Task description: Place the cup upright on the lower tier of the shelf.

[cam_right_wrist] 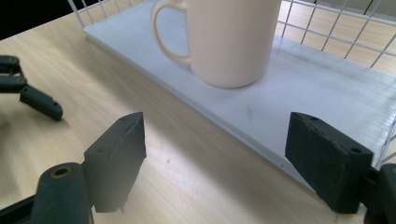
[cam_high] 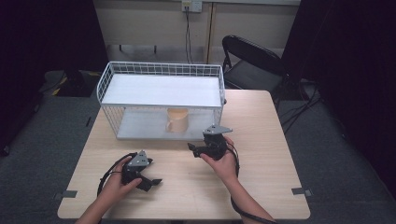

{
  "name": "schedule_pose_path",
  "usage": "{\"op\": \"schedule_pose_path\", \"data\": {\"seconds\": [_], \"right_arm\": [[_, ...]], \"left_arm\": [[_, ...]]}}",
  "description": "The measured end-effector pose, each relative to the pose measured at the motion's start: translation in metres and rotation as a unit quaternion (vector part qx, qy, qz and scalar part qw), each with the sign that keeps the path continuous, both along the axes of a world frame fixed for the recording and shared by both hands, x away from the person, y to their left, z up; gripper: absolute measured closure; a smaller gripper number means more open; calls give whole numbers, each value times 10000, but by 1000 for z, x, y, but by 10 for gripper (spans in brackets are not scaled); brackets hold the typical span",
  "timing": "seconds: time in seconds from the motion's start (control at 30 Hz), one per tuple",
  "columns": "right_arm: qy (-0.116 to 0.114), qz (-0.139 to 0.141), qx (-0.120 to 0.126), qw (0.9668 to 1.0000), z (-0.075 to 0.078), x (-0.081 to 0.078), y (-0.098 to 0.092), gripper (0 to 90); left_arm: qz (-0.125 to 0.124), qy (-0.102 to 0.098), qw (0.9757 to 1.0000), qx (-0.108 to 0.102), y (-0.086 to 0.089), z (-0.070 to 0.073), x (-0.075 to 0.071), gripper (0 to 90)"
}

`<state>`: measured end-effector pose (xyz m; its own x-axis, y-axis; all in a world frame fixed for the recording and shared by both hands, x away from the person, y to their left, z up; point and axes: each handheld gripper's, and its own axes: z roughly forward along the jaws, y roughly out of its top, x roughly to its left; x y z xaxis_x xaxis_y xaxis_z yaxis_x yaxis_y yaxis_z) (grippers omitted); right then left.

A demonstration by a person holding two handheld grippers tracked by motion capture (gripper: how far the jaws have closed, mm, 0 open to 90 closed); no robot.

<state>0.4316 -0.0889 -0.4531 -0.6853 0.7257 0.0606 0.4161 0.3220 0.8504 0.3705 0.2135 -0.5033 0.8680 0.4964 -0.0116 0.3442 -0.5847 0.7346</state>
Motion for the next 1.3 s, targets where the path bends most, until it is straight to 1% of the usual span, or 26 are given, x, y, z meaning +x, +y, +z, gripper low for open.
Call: {"op": "schedule_pose_path", "data": {"seconds": [0.27, 0.53, 0.7, 0.77, 0.93, 1.0, 1.07, 1.1, 1.17, 1.2, 1.3], "right_arm": [[19, 180, -54, 9998, -3, -9, -11, 195], [51, 205, -125, 9997, -8, -16, -30, 192], [151, 187, -128, 9996, -14, -22, -44, 188], [172, 202, -151, 9995, -16, -23, -47, 188], [279, 265, -294, 9988, -22, -27, -51, 176], [305, 318, -382, 9983, -26, -28, -51, 174], [308, 360, -414, 9980, -28, -29, -51, 173], [371, 444, -519, 9970, -31, -31, -49, 162], [366, 477, -533, 9968, -32, -31, -48, 161], [371, 530, -595, 9961, -33, -32, -47, 152], [483, 652, -764, 9938, -40, -31, -45, 144]], "left_arm": [[-1, -1, 10000, 1, 0, 0, 0, 96], [-1, -1, 10000, 2, 0, 0, 0, 96], [-1, -1, 10000, 1, 0, 0, 0, 96], [-2, -2, 10000, 2, 0, 0, 0, 96], [-1, 0, 10000, 1, 0, 0, 0, 96], [-2, -1, 10000, 2, 0, 0, 0, 96], [-1, 0, 10000, 0, 0, 0, 0, 96], [-1, 1, 10000, -1, 0, 0, 0, 96], [-2, -1, 10000, 2, 0, 0, 0, 96], [-1, 1, 10000, -2, 0, 0, 0, 96], [-7, 2, 10000, 1, 0, 0, 0, 95]]}}
